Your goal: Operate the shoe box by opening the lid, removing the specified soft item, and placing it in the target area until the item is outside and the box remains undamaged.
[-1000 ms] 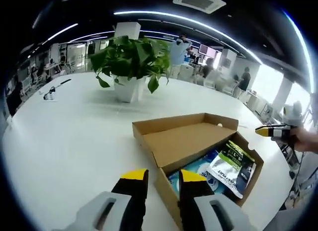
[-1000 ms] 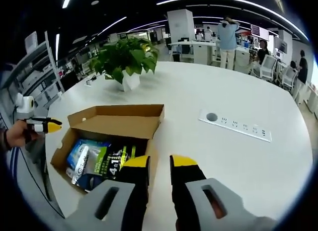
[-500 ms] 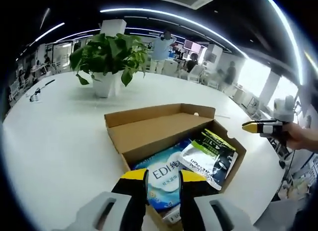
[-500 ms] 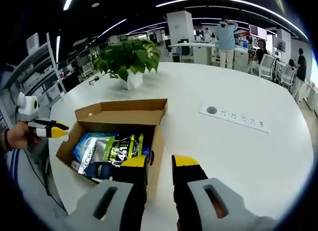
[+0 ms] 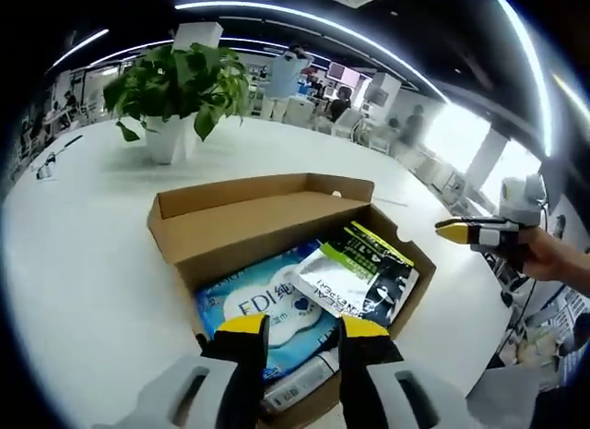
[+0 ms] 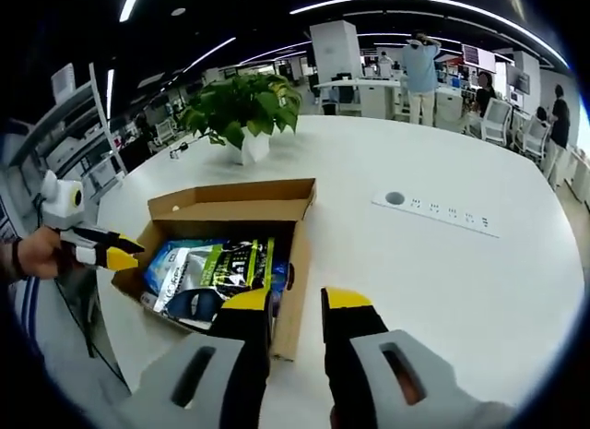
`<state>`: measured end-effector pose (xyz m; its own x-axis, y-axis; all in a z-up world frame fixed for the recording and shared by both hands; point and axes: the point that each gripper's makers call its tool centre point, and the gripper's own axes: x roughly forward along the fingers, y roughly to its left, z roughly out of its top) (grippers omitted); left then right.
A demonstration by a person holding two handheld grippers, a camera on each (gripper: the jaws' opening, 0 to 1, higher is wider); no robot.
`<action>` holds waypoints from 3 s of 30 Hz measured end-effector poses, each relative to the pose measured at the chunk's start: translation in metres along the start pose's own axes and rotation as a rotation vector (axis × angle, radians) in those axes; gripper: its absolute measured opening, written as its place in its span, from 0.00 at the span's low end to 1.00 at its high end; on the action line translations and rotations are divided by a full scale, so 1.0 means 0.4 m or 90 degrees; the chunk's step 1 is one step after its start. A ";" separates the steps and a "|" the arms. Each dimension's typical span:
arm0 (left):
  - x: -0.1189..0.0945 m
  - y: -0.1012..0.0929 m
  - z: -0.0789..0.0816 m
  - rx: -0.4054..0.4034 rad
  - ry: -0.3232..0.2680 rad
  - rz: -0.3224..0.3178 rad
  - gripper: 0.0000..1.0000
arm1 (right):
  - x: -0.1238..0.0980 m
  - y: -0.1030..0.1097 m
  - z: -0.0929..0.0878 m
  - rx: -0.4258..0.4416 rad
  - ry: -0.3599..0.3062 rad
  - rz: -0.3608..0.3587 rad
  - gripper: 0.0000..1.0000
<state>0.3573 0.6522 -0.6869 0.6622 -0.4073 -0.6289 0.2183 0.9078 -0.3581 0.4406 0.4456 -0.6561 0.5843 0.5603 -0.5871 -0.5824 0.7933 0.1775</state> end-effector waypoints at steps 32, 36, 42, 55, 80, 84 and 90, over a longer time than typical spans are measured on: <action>0.111 -0.064 -0.055 -0.077 0.061 -0.067 0.15 | -0.016 -0.007 -0.088 0.018 0.018 -0.004 0.19; 0.110 -0.060 -0.051 -0.069 0.052 -0.066 0.07 | -0.008 0.002 -0.083 0.014 0.019 0.001 0.19; 0.106 -0.058 -0.047 -0.078 0.044 -0.072 0.03 | 0.008 0.021 -0.073 0.011 0.019 0.007 0.18; 0.092 -0.013 -0.048 -0.087 0.032 -0.041 0.02 | 0.071 0.121 -0.062 -0.004 0.032 0.051 0.19; 0.100 -0.016 -0.058 -0.074 0.047 -0.039 0.02 | 0.160 0.122 -0.082 0.048 0.082 0.058 0.18; 0.100 -0.016 -0.057 -0.075 0.046 -0.041 0.02 | 0.162 0.127 -0.081 0.080 0.080 0.057 0.13; 0.103 -0.016 -0.052 -0.091 0.042 -0.041 0.01 | 0.170 0.143 -0.063 0.116 0.063 0.068 0.00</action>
<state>0.3683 0.6274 -0.7247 0.6005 -0.4748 -0.6434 0.1515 0.8576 -0.4915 0.4328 0.5230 -0.7056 0.4616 0.6243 -0.6302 -0.5208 0.7658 0.3772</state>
